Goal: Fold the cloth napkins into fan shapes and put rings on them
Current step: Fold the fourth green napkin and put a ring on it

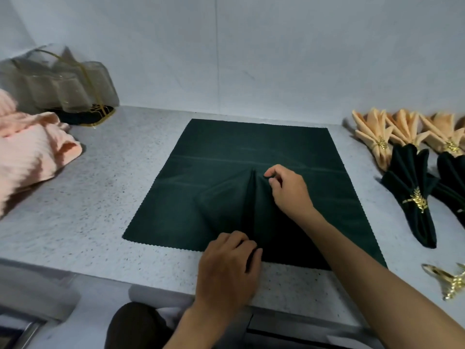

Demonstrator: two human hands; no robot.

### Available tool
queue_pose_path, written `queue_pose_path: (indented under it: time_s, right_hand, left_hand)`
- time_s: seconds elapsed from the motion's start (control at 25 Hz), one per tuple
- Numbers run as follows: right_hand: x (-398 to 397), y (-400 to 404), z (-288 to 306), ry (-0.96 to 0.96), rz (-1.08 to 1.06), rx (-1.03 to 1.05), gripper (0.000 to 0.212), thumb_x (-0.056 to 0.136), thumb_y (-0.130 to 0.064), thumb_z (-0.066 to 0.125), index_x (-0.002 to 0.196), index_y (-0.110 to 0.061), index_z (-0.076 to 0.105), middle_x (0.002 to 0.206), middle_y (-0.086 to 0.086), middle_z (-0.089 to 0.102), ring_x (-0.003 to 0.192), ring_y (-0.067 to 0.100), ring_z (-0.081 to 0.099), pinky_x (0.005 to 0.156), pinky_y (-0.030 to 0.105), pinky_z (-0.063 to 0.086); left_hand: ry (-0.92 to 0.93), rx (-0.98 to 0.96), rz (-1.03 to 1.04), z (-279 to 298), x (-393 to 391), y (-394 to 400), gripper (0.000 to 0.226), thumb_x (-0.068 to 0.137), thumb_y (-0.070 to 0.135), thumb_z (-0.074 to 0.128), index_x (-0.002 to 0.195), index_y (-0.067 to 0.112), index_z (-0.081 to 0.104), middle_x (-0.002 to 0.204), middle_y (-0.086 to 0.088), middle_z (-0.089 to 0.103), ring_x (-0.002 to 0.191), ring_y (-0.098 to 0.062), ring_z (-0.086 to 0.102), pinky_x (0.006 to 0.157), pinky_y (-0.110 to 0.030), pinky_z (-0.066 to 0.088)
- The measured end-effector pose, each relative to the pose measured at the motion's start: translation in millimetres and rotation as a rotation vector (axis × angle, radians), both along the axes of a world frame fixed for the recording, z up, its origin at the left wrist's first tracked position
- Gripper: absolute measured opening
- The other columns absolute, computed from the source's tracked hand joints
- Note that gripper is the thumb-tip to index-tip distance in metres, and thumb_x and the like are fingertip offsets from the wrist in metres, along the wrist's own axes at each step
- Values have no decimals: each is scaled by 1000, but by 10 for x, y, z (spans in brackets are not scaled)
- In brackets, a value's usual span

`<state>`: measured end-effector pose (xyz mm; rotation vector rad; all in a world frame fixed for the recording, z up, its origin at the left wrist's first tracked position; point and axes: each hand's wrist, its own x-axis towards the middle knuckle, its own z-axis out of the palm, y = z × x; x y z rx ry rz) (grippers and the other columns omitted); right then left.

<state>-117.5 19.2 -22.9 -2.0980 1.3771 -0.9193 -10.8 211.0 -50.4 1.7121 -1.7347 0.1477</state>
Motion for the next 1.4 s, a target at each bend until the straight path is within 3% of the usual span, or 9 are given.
queue_pose_path:
  time_s: [0.12,0.32,0.48,0.64,0.8,1.0,1.2,1.32,1.4]
  right_hand:
    - [66,1,-80,127,-53,-63,18,97,-11,50,101,-18,66,94,-3,57,88,19,53,72,30,39]
    - [113,57,-140,430,-104,-249,23,96,-18,49,107,-15,69,103,7,57,90,26,50,74,39,41]
    - [-113,275,93,244,-186,-381,18,89,-20,53,91,-20,71,93,-3,62,83,23,53,72,35,34]
    - [-544,803,230,161,-126,-202,14,90,-16,57,84,-24,68,77,-14,66,67,10,59,77,43,50]
    - [-797,882,198,228,-136,-5,13,91,-26,61,102,-26,66,101,-12,63,93,13,59,88,36,47]
    - [-982,856,210,234,-9,116,29,92,-40,62,117,-25,65,119,-13,62,112,13,53,100,35,43]
    - [-976,1063,-46,416,1,-91,53,81,-67,48,110,-26,67,110,-14,62,102,14,54,90,36,42]
    - [-946,1048,-122,428,-24,-223,45,82,-63,50,101,-27,68,99,-14,60,90,13,54,80,32,39]
    - [-930,1033,-153,443,-19,-276,34,83,-56,62,97,-26,67,95,-12,59,86,15,53,77,33,40]
  left_hand:
    - [-41,15,13,-53,23,-14,13,87,25,63,80,19,72,93,7,64,73,-13,58,59,-30,50]
    - [18,36,-26,54,-12,-7,14,88,24,59,80,19,69,97,7,61,84,-14,56,69,-29,47]
    - [209,28,112,299,380,-322,12,90,23,53,91,21,65,102,7,60,95,-19,52,81,-37,41]
    - [90,364,259,375,879,-637,24,96,21,49,117,22,59,120,2,61,113,-27,51,94,-44,37]
    - [198,353,166,448,606,-330,26,91,16,57,113,26,66,102,5,68,97,-20,62,90,-36,46]
    - [276,342,12,343,-40,103,35,92,25,61,126,34,62,90,17,56,80,-3,51,78,-21,38]
    - [272,362,56,311,-31,54,32,92,28,60,124,27,65,90,17,57,80,-2,52,74,-19,35]
    - [148,367,97,332,12,23,28,91,27,57,117,28,67,92,15,58,83,-7,52,73,-22,35]
    - [-47,240,34,355,-9,-72,30,88,22,51,112,22,69,102,8,61,92,-15,54,75,-28,39]
